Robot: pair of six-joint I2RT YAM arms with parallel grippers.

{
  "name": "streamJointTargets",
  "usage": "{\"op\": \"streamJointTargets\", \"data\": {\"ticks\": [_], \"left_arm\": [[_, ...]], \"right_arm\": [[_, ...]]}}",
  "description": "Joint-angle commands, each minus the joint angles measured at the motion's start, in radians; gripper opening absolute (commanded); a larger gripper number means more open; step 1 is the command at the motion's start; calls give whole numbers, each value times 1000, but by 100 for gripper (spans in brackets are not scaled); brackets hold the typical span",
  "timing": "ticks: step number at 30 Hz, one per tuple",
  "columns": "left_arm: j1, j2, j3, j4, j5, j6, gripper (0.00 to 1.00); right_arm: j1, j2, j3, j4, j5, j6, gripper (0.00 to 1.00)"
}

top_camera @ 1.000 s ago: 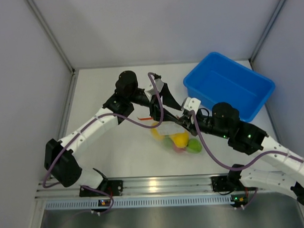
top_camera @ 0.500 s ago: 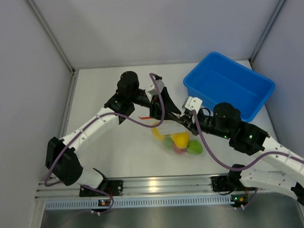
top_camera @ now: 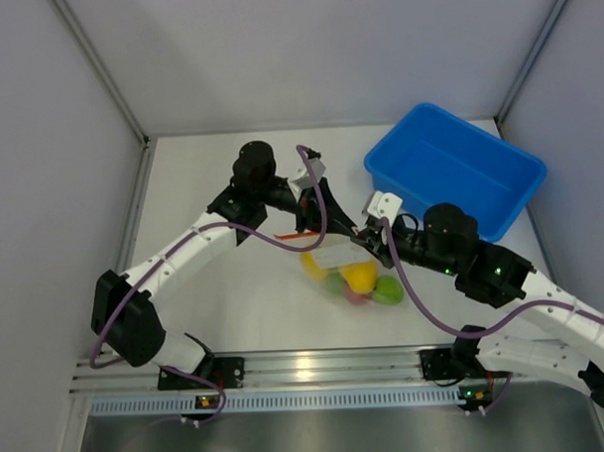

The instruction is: Open the zip-top bag and remove the fake food

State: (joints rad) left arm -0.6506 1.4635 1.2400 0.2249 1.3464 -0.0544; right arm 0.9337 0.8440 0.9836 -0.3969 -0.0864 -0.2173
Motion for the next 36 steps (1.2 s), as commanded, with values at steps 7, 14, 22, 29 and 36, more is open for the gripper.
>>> {"op": "streamJointTargets", "data": {"ticks": [7,14,22,29,36], "left_arm": [[68,-3,-20,40,37,19,0],[169,-17,-97,40,46,42,0],[290,21,-162,40,63,24,0],[411,67,-201,40,50,-5,0],[454,90,-241,42,17,-1,0]], "right_arm": [[-3,-71,30,66,80,4,0],[-3,-118,32,60,168,7,0],[-1,-181,64,-3,195,29,0],[-3,-204,75,-63,195,32,0],[-3,-246,50,-88,194,56,0]]}}
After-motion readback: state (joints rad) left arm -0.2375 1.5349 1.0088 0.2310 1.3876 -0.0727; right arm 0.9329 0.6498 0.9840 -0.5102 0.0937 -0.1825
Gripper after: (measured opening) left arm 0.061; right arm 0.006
